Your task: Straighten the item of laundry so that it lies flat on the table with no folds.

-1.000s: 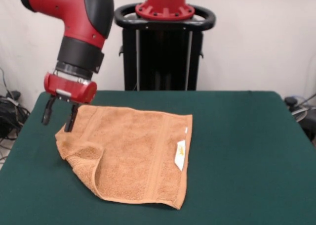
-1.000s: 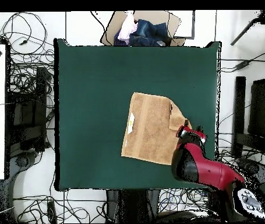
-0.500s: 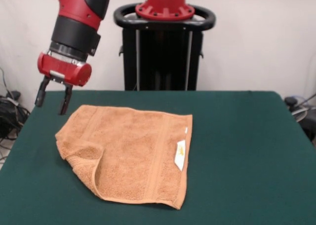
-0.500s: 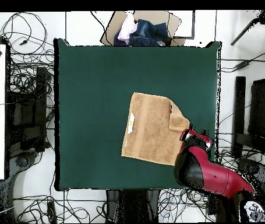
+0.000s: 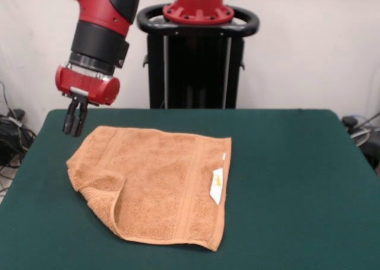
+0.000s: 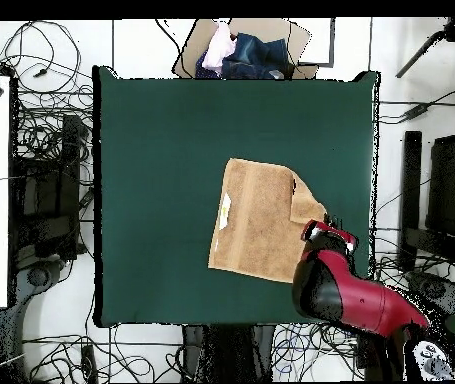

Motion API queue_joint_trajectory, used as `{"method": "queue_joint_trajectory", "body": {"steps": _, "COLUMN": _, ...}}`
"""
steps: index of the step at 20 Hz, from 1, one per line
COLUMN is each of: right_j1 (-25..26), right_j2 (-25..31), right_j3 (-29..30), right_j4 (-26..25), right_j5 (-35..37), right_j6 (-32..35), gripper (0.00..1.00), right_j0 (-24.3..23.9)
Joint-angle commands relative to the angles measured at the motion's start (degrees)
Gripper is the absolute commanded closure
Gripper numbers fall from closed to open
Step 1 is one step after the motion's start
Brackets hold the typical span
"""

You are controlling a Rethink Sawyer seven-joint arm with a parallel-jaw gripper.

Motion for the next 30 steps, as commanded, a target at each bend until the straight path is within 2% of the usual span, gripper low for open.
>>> {"method": "queue_joint_trajectory", "body": {"steps": 1, "right_j1": 2.06, "right_j2": 5.77, "right_j3": 4.15, "right_j4": 2.53, "right_j5": -3.84, "right_j6": 12.89, "gripper": 1.0, "right_j0": 1.47}}
{"method": "queue_joint_trajectory", "body": {"steps": 9, "right_j1": 2.79, "right_j2": 10.93, "right_j3": 2.7, "right_j4": 2.26, "right_j5": -6.36, "right_j6": 14.81, "gripper": 1.0, "right_j0": -1.13}}
{"method": "queue_joint_trajectory", "body": {"steps": 20, "right_j1": 3.56, "right_j2": 15.3, "right_j3": 4.48, "right_j4": 1.87, "right_j5": -10.87, "right_j6": 16.32, "gripper": 1.0, "right_j0": -2.75}}
{"method": "queue_joint_trajectory", "body": {"steps": 22, "right_j1": 4.29, "right_j2": 15.17, "right_j3": 4.63, "right_j4": 2.34, "right_j5": -11.51, "right_j6": 16.01, "gripper": 1.0, "right_j0": -2.06}}
{"method": "queue_joint_trajectory", "body": {"steps": 30, "right_j1": 7.76, "right_j2": 18.55, "right_j3": 3.79, "right_j4": -0.03, "right_j5": -11.83, "right_j6": 15.3, "gripper": 1.0, "right_j0": -4.53}}
